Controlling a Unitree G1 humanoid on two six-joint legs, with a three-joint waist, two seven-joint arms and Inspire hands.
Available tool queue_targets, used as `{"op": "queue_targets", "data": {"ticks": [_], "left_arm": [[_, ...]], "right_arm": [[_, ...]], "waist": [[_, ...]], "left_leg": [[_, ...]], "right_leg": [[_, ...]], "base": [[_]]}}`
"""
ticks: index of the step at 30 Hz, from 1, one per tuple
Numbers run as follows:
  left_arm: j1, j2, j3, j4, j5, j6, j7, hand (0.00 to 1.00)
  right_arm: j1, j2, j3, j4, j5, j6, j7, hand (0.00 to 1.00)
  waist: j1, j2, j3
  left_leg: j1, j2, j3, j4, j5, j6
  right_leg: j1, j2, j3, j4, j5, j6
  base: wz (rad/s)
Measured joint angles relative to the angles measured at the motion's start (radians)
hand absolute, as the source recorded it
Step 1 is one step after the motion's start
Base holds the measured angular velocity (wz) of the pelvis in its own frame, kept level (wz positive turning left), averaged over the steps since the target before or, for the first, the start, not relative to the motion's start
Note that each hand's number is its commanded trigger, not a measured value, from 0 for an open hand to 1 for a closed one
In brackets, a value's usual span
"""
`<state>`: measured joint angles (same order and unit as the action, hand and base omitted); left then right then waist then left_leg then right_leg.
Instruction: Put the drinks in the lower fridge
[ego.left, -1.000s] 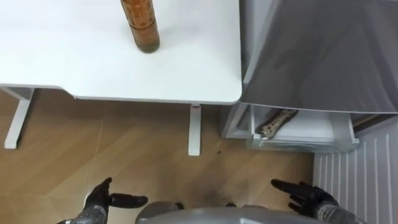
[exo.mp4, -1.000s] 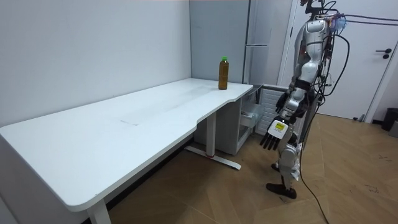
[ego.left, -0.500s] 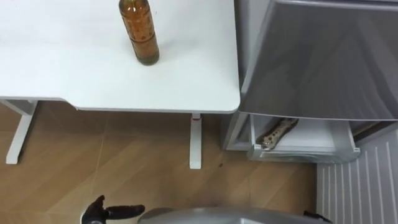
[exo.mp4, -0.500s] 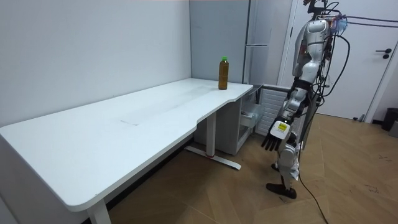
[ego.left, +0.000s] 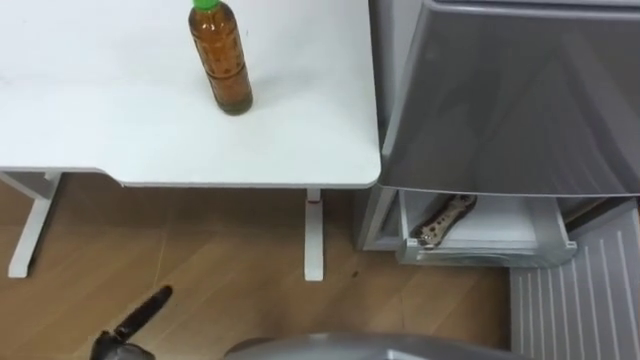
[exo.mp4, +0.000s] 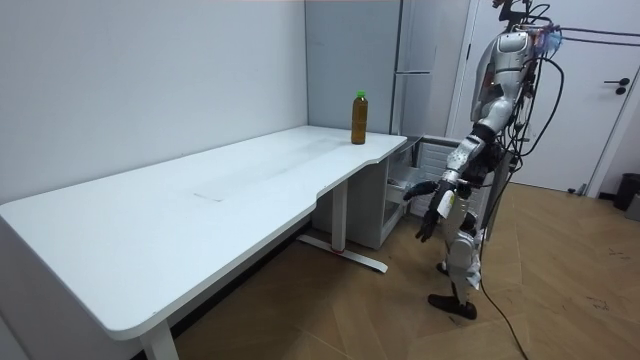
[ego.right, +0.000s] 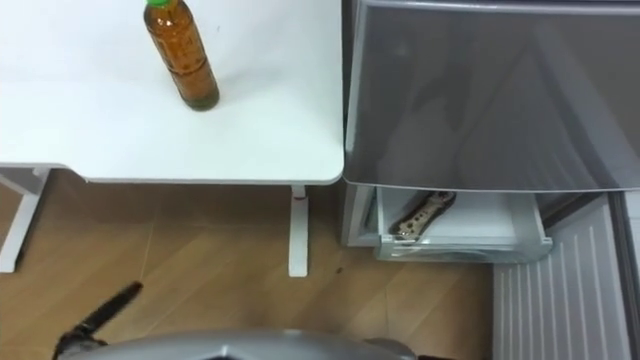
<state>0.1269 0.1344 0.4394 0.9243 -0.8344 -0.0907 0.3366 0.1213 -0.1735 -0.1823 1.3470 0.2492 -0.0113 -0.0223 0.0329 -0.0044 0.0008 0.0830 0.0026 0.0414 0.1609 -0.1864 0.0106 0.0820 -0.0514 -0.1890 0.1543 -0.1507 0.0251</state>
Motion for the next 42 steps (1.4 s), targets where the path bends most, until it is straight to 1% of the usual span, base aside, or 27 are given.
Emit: {"op": "queue_targets", "data": {"ticks": [2,3,5,6,8,9,10,11,12,13,14,16,17,18,20,24,26,29,33,36,38,39,41,42], "left_arm": [[0.0,0.0,0.012,-0.082,-0.016,-0.049,0.07,0.0],[0.0,0.001,0.013,-0.101,-0.02,-0.057,0.089,0.0],[0.0,0.001,0.013,-0.187,-0.028,-0.079,0.179,0.0],[0.0,0.001,0.013,-0.207,-0.028,-0.085,0.202,0.0],[-0.002,0.002,0.009,-0.294,-0.024,-0.116,0.282,0.0],[-0.002,0.002,0.009,-0.318,-0.023,-0.122,0.296,0.0],[-0.003,0.003,0.009,-0.361,0.006,-0.131,0.324,0.0],[-0.003,0.003,0.008,-0.399,0.068,-0.14,0.353,0.0],[-0.003,0.003,0.008,-0.418,0.096,-0.145,0.364,0.0],[-0.003,0.004,0.008,-0.459,0.142,-0.158,0.388,0.0],[-0.002,0.011,0.006,-0.503,0.178,-0.16,0.413,0.0],[-0.002,0.022,0.006,-0.566,0.229,-0.164,0.444,0.0],[-0.002,0.028,0.005,-0.595,0.257,-0.177,0.458,0.0],[-0.002,0.03,0.006,-0.606,0.268,-0.182,0.462,0.0],[-0.001,0.032,0.006,-0.67,0.3,-0.183,0.483,0.0],[0.002,0.032,0.007,-0.759,0.346,-0.183,0.49,0.0],[0.002,0.033,0.005,-0.806,0.415,-0.183,0.487,0.0],[0.001,0.034,-0.01,-0.827,0.481,-0.184,0.472,0.0],[0.001,0.037,-0.048,-0.86,0.495,-0.184,0.427,0.0],[0.001,0.042,-0.067,-0.884,0.495,-0.183,0.369,0.0],[-0.006,0.054,-0.088,-0.892,0.495,-0.182,0.308,0.0],[-0.01,0.056,-0.093,-0.892,0.495,-0.179,0.29,0.0],[-0.02,0.056,-0.116,-0.892,0.495,-0.174,0.219,0.0],[-0.022,0.057,-0.124,-0.892,0.495,-0.172,0.201,0.0]], "right_arm": [[0.001,0.0,-0.008,-0.013,-0.02,-0.015,-0.021,0.0],[0.003,0.0,-0.008,-0.016,-0.021,-0.019,-0.023,0.0],[0.016,0.0,-0.008,-0.031,-0.024,-0.029,-0.032,0.0],[0.017,0.0,-0.008,-0.032,-0.025,-0.033,-0.034,0.0],[0.02,0.001,-0.007,-0.033,-0.027,-0.044,-0.044,0.0],[0.02,0.001,-0.007,-0.033,-0.029,-0.044,-0.047,0.0],[0.021,0.001,-0.008,-0.032,-0.047,-0.044,-0.052,0.0],[0.022,0.001,-0.008,-0.032,-0.077,-0.045,-0.056,0.0],[0.022,0.001,-0.008,-0.032,-0.087,-0.045,-0.057,0.0],[0.022,0.001,-0.007,-0.032,-0.102,-0.045,-0.061,0.0],[0.028,0.002,-0.005,-0.039,-0.102,-0.045,-0.063,0.0],[0.039,0.002,0.004,-0.045,-0.099,-0.045,-0.066,0.0],[0.043,0.003,0.006,-0.045,-0.098,-0.045,-0.067,0.0],[0.045,0.004,0.006,-0.045,-0.098,-0.045,-0.067,0.0],[0.05,0.008,0.006,-0.045,-0.104,-0.045,-0.066,0.0],[0.059,0.009,0.006,-0.059,-0.107,-0.043,-0.061,0.0],[0.055,0.009,0.006,-0.059,-0.107,-0.042,-0.051,0.0],[0.056,0.009,0.009,-0.059,-0.11,-0.041,-0.024,0.0],[0.049,0.008,0.014,-0.058,-0.149,-0.041,0.004,0.0],[0.037,0.007,0.012,-0.049,-0.181,-0.042,0.027,0.0],[0.032,0.007,0.012,-0.049,-0.184,-0.043,0.039,0.0],[0.032,0.007,0.012,-0.048,-0.184,-0.043,0.045,0.0],[0.031,0.006,0.012,-0.034,-0.183,-0.042,0.06,0.0],[0.029,0.006,0.012,-0.028,-0.183,-0.042,0.061,0.0]], "waist": [[-0.001,0.001,-0.0003],[-0.002,0.002,-0.0004],[-0.001,0.006,-0.0011],[-0.001,0.007,-0.0015],[-0.004,0.011,-0.0009],[-0.003,0.012,-0.0009],[-0.004,0.016,-0.001],[-0.005,0.018,-0.0011],[-0.006,0.019,-0.001],[-0.005,0.021,-0.0007],[-0.006,0.022,-0.0008],[-0.004,0.02,-0.0019],[-0.003,0.02,-0.0018],[-0.004,0.02,-0.0018],[-0.004,0.02,-0.0011],[-0.003,0.02,-0.0002],[-0.005,0.02,0.0],[-0.01,0.02,0.001],[-0.022,0.014,0.0065],[-0.042,0.013,0.0068],[-0.058,0.013,0.008],[-0.058,0.013,0.008],[-0.058,0.014,0.0083],[-0.058,0.014,0.0083]], "left_leg": [[0.001,0.0,0.0,0.0,-0.002,0.0],[0.001,0.0,0.0,0.0,-0.003,0.0],[0.0,0.0,-0.005,0.0,-0.004,0.0],[-0.002,0.0,-0.005,0.0,-0.005,0.0],[-0.003,0.0,-0.006,0.0,-0.005,-0.001],[-0.004,0.001,-0.007,0.0,-0.006,-0.001],[-0.003,0.001,-0.007,0.0,-0.007,-0.001],[-0.003,0.001,-0.007,0.0,-0.008,0.0],[-0.003,0.0,-0.007,0.0,-0.008,0.0],[-0.003,0.0,-0.007,0.0,-0.008,0.0],[-0.003,0.0,-0.007,0.0,-0.008,0.0],[-0.002,0.0,-0.008,0.0,-0.008,0.0],[-0.001,0.0,-0.009,0.0,-0.008,0.0],[0.0,0.0,-0.009,0.001,-0.008,0.0],[-0.001,0.0,-0.011,0.002,-0.008,0.0],[-0.001,0.0,-0.011,0.002,-0.008,0.0],[-0.001,0.0,-0.011,0.004,-0.008,0.0],[-0.001,0.0,-0.011,0.004,-0.008,0.0],[-0.005,-0.001,-0.017,0.004,-0.008,0.0],[-0.005,-0.001,-0.017,0.003,-0.008,0.0],[-0.003,-0.001,-0.016,0.002,-0.008,0.0],[-0.003,0.0,-0.015,0.001,-0.008,0.0],[-0.003,0.0,-0.011,-0.002,-0.008,0.0],[-0.003,0.0,-0.011,-0.002,-0.008,0.0]], "right_leg": [[0.0,0.0,-0.002,-0.002,0.0,0.0],[0.0,0.0,-0.003,-0.002,0.0,0.0],[0.001,0.001,-0.002,-0.002,0.0,0.0],[0.002,0.001,0.0,-0.001,0.0,0.0],[0.001,0.001,-0.003,-0.001,0.0,0.0],[0.0,0.001,-0.004,0.0,0.0,0.0],[0.001,0.001,-0.005,-0.001,0.0,0.0],[0.003,0.001,-0.006,-0.001,0.0,0.0],[0.003,0.001,-0.005,-0.001,0.0,0.0],[0.002,0.001,-0.003,-0.001,0.0,0.0],[0.003,0.001,-0.003,-0.001,0.0,0.0],[0.004,0.001,-0.005,-0.001,0.0,0.0],[0.006,0.001,-0.005,-0.001,0.0,0.0],[0.006,0.001,-0.006,-0.001,0.0,0.0],[0.005,0.001,-0.007,0.0,0.0,0.0],[0.004,0.001,-0.006,0.001,0.0,0.0],[0.002,0.001,-0.003,0.002,0.0,0.0],[0.003,0.001,-0.002,0.002,0.0,0.0],[0.003,0.001,-0.004,-0.003,0.0,0.0],[0.005,0.001,-0.004,-0.004,-0.001,0.0],[0.004,0.001,-0.005,-0.005,-0.001,0.0],[0.003,0.001,-0.005,-0.005,-0.001,0.0],[0.002,0.002,-0.001,-0.005,0.0,0.0],[0.001,0.002,0.0,-0.005,0.0,0.0]], "base": [[0.0],[0.0],[0.0],[0.0],[0.0],[0.0],[0.0],[0.0],[0.0],[0.0],[0.0],[0.0],[0.0],[0.0],[0.0],[0.0],[0.0],[0.0],[0.04],[0.0],[0.0],[-0.04],[-0.05],[-0.04]]}}
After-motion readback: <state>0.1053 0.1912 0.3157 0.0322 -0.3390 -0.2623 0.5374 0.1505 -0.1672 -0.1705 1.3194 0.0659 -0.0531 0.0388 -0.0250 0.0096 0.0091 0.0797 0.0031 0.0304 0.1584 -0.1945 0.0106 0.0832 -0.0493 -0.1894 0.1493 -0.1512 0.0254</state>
